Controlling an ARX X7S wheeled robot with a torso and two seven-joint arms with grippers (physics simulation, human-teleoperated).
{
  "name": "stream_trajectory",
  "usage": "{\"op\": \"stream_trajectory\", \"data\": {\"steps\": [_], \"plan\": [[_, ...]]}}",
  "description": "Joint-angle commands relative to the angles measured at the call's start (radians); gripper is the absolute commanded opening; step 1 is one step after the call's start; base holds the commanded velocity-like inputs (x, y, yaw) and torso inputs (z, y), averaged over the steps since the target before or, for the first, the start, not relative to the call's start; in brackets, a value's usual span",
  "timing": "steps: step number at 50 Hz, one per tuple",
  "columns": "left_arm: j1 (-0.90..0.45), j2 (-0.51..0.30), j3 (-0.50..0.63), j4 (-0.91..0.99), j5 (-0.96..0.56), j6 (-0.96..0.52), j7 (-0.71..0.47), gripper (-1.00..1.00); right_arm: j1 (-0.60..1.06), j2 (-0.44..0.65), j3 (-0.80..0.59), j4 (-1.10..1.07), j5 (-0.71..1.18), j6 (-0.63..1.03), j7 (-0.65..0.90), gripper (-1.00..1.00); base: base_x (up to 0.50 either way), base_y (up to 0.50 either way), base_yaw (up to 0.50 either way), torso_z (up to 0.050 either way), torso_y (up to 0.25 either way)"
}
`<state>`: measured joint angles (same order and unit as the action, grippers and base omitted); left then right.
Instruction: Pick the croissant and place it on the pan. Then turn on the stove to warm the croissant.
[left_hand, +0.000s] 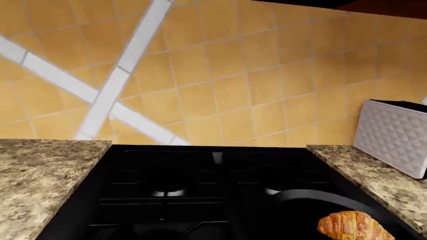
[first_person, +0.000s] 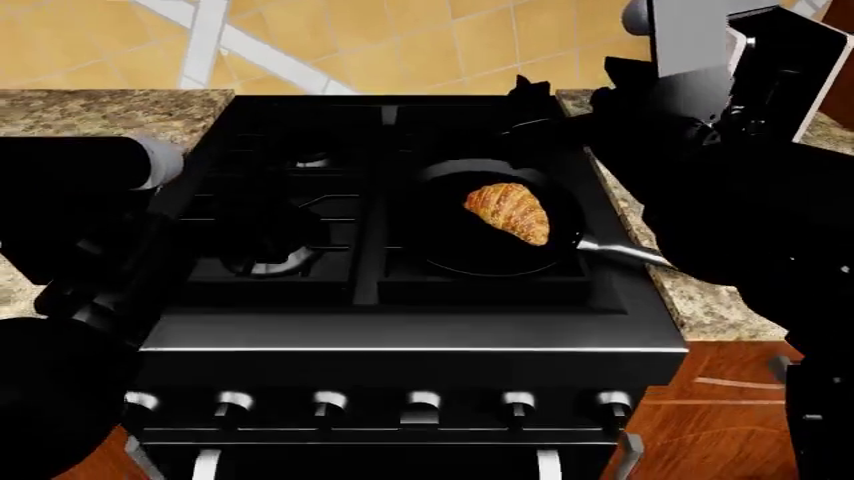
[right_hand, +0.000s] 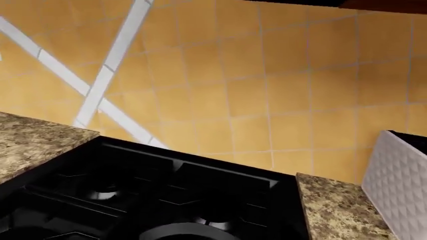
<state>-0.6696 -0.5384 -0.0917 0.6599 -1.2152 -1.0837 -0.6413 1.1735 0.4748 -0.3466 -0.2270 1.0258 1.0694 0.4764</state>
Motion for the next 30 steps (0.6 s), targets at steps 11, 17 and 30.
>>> {"op": "stream_trajectory", "data": {"steps": [11,17,30], "plan": [[-0.010,-0.008,0.007,0.014,-0.016,0.000,-0.016,1.00,-0.016,0.028,0.026,-0.089,0.020,-0.002,0.049,1.00,-0.50,0.11,0.00,0.000,0.000],[-0.005,-0.008,0.013,0.009,-0.004,0.009,-0.007,1.00,-0.012,0.031,0.019,-0.086,0.014,-0.005,0.045,1.00,-0.50,0.11,0.00,0.000,0.000],[0.022,-0.015,0.039,0.018,0.085,0.061,0.038,1.00,-0.015,0.036,0.011,-0.105,-0.006,-0.027,0.046,1.00,-0.06,0.01,0.00,0.000,0.000]]}}
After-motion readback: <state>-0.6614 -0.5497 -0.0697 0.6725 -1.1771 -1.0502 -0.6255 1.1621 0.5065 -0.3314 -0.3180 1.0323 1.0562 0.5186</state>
